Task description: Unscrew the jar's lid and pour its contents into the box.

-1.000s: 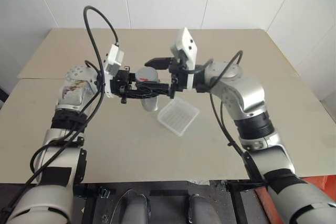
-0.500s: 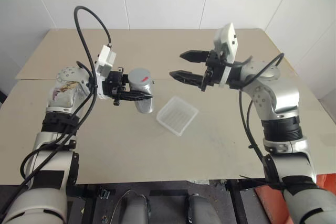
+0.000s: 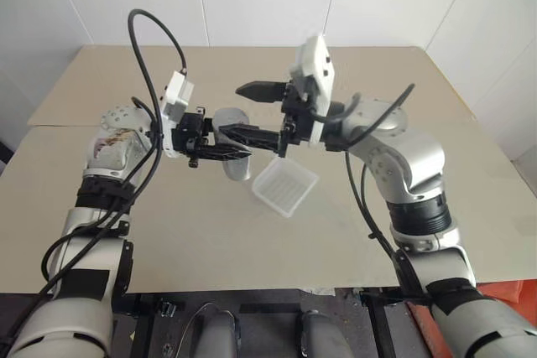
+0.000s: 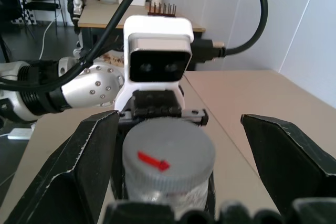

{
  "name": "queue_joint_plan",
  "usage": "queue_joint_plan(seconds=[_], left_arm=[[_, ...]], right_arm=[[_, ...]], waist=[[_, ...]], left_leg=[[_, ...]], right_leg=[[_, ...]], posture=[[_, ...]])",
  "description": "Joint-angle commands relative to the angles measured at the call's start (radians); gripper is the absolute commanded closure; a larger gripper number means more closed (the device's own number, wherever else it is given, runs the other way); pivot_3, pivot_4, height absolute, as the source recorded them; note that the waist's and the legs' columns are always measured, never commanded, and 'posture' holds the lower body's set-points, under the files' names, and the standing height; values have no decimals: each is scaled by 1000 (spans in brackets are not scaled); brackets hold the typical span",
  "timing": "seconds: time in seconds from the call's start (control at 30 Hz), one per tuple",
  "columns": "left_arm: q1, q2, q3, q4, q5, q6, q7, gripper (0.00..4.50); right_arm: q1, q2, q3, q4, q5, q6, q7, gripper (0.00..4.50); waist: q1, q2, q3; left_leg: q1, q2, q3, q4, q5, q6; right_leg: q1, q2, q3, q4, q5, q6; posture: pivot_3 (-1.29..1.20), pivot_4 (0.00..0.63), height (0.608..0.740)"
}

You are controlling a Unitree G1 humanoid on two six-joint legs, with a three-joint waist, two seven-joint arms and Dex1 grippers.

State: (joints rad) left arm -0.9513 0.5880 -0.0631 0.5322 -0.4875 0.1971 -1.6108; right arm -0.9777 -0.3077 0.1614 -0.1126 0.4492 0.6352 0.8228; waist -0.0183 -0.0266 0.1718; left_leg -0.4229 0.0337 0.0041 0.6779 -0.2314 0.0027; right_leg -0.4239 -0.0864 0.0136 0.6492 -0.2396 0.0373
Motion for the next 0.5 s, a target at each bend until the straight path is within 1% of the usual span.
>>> queue_joint_plan(seconds=[0.03,0.3,0.5], left_arm=[[-26,2,4,-16,-11,-8,-4,2486],[-6,8,4,-42,-12,-6,-4,2486],[-8,8,8,-45,-11,-4,-4,2486]], right_arm=[[-33,23,14,13,-23,-20,-16,173],[-54,80,37,40,-48,-22,-26,173],[-63,83,24,80,-74,-24,-39,173]], waist=[[0,0,0],[-1,0,0],[-1,0,0]], left_leg=[[0,0,0,0,0,0],[0,0,0,0,0,0],[0,0,0,0,0,0]], right_leg=[[0,0,0,0,0,0],[0,0,0,0,0,0],[0,0,0,0,0,0]], posture=[[0,150,740],[0,150,740],[0,150,740]])
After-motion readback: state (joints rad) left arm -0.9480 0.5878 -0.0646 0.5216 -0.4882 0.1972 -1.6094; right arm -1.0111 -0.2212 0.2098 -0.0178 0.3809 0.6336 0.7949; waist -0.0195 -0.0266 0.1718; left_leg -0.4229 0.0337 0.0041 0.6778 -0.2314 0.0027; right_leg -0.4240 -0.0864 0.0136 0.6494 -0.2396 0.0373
